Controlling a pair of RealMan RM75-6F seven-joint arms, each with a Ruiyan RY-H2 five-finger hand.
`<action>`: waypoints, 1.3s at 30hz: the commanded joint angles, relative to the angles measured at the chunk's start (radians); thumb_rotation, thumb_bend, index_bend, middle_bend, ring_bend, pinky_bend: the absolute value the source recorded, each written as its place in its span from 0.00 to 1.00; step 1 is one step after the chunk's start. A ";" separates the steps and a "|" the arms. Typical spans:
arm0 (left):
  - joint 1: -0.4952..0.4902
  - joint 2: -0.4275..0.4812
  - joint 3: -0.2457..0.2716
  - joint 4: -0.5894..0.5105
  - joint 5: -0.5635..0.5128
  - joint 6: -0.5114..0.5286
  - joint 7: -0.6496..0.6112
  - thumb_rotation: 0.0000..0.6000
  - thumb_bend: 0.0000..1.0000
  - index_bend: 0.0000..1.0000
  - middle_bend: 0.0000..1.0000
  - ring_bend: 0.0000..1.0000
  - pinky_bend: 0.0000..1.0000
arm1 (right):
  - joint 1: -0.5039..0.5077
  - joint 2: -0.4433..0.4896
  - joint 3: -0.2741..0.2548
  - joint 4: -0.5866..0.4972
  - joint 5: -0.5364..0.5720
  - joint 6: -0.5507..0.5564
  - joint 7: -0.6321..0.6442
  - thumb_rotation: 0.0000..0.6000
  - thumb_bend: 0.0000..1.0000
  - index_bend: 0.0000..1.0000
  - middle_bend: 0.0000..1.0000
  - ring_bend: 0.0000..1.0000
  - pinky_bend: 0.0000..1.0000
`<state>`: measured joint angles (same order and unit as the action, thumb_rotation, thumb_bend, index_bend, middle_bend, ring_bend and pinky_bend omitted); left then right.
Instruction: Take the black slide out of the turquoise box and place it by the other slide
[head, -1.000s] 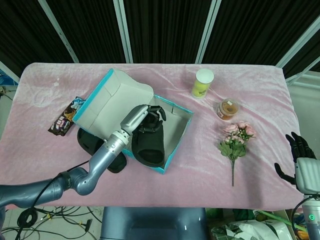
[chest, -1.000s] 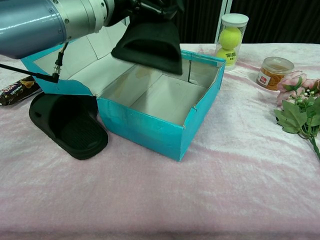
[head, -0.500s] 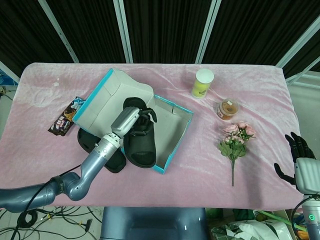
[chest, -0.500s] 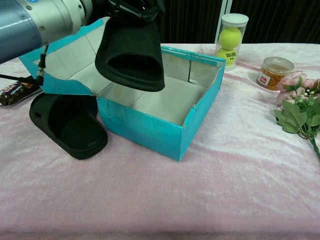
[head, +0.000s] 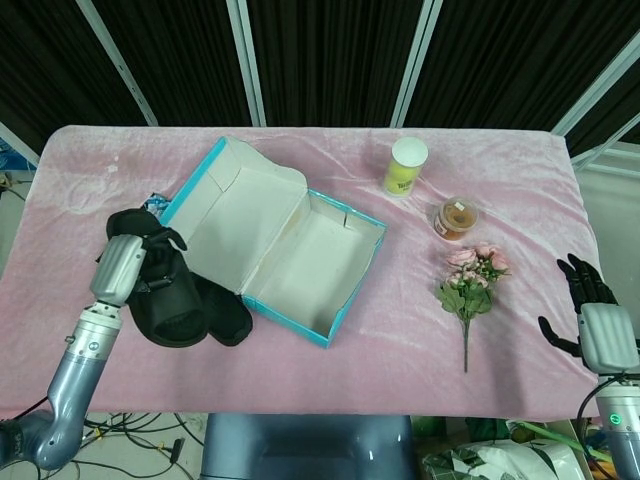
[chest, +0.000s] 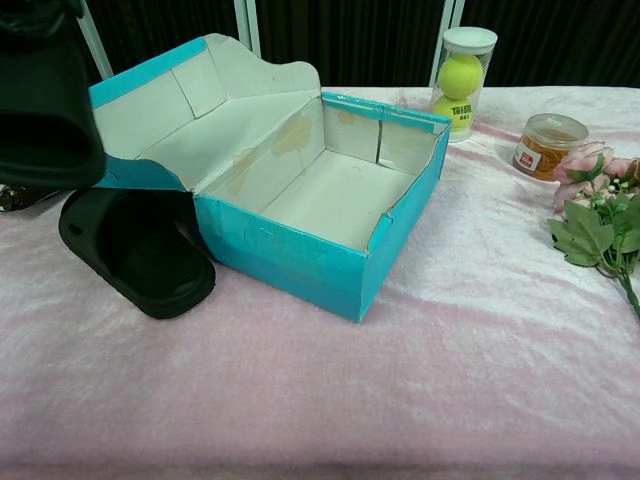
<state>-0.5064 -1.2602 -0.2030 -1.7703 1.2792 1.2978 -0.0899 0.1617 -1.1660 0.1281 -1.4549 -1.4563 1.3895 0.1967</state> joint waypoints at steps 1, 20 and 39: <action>0.030 -0.012 0.021 0.056 -0.058 -0.005 0.009 1.00 0.50 0.50 0.78 0.61 0.65 | 0.007 -0.005 0.000 0.007 -0.003 -0.007 0.005 1.00 0.26 0.00 0.02 0.00 0.19; 0.036 -0.199 0.009 0.327 -0.107 -0.085 -0.066 1.00 0.36 0.42 0.67 0.49 0.52 | 0.026 -0.015 -0.002 0.014 0.003 -0.022 0.002 1.00 0.26 0.00 0.02 0.00 0.19; 0.103 -0.146 0.010 0.269 -0.029 0.039 0.035 1.00 0.00 0.11 0.25 0.11 0.18 | 0.030 -0.012 0.005 0.015 0.013 -0.012 0.004 1.00 0.26 0.00 0.02 0.00 0.19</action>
<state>-0.4234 -1.4278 -0.1942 -1.4777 1.2211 1.2898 -0.0866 0.1927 -1.1791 0.1311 -1.4404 -1.4457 1.3754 0.1997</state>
